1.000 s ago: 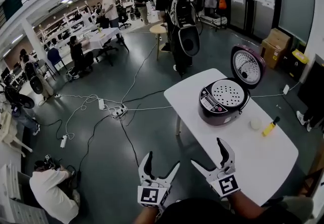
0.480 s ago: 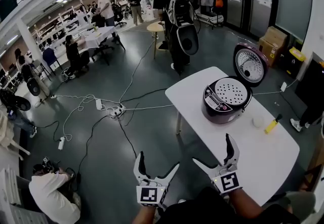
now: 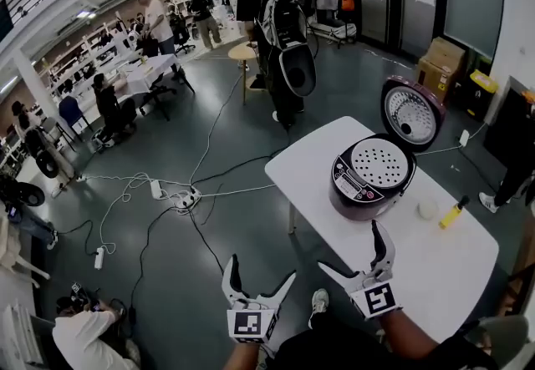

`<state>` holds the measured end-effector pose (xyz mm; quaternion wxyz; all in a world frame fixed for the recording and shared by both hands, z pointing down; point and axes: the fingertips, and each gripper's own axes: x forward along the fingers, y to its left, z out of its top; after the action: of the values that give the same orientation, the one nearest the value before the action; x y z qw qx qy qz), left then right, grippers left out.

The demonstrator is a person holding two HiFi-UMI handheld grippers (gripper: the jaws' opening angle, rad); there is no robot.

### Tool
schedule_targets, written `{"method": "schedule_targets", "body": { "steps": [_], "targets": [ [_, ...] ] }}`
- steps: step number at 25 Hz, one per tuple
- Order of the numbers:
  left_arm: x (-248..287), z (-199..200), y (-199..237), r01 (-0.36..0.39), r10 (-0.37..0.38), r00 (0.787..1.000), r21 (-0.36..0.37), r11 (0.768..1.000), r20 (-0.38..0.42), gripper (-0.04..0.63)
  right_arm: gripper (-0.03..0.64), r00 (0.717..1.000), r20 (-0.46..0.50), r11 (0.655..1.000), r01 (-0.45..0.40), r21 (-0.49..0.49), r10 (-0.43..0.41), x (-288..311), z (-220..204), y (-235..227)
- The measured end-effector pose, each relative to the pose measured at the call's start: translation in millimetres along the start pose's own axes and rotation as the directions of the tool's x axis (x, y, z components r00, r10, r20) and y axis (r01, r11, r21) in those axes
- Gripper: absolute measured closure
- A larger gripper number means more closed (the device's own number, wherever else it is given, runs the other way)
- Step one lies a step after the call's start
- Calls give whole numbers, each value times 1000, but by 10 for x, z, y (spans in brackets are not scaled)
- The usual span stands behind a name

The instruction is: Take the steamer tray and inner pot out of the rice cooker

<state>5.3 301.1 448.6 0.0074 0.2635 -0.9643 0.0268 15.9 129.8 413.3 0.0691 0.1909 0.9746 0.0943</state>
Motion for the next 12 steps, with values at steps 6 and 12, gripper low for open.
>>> {"method": "schedule_targets", "body": {
  "steps": [6, 12],
  "targets": [
    [745, 146, 60, 54, -54, 998, 24, 998, -17, 2, 24, 999, 1, 999, 37, 20, -37, 502, -75, -513],
    [1489, 290, 46, 105, -105, 994, 46, 993, -9, 2, 25, 998, 4, 998, 58, 12, -58, 909, -180, -1027]
  ]
}}
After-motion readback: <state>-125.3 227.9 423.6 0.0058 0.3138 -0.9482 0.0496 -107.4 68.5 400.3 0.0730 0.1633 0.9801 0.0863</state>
